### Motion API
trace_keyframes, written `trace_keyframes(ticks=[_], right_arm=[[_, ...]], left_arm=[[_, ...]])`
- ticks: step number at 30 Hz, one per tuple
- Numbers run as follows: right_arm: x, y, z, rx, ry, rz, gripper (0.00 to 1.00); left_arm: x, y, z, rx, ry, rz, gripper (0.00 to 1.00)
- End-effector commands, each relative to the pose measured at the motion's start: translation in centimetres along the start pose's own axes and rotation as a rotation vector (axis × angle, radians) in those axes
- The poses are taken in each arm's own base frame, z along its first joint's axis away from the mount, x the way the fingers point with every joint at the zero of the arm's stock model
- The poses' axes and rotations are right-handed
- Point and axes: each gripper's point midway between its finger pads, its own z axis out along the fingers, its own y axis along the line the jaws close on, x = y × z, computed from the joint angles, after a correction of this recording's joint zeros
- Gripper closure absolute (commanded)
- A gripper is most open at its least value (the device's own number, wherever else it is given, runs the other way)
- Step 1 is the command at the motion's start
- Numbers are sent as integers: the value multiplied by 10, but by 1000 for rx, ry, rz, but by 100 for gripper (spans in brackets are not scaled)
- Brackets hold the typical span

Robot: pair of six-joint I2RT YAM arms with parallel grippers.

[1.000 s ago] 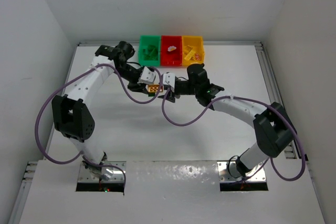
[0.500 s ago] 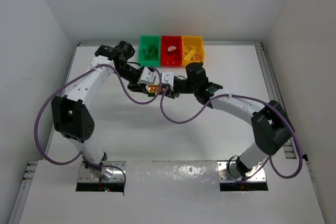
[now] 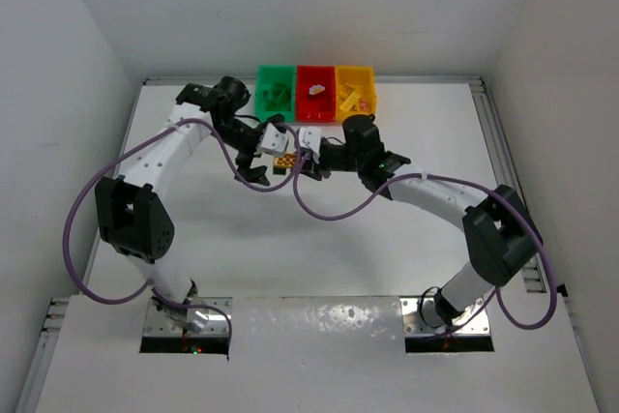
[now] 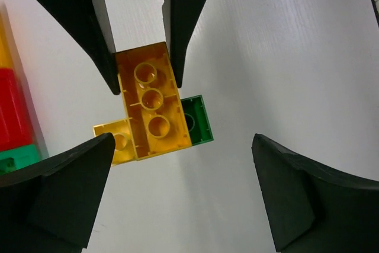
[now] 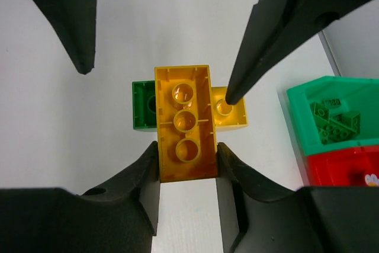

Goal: Sort the legos into containers by color

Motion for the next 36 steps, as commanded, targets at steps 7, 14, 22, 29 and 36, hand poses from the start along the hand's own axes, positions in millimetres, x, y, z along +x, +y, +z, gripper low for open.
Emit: trace_keyframes(ticks=[7,14,22,29,36], right_arm=[[5,-40,-17,298,-2,185,100],[-10,-92,-31,621,-139,631,100],[-38,-109,-34,701,-290,903,100],[-56,-90,-34,647,-339,982,100],[-76,-71,-24,532,-393,1065,100]], left_arm=[[11,31,-22,-303,81,-225,0],[6,74,-83,-931,-50,-345,0],[16,72,-67,-1136,-241,-312,2],[-3,78,-65,-1150,-409,-257,0],[-29,67,-37,-970,-506,-192,1]])
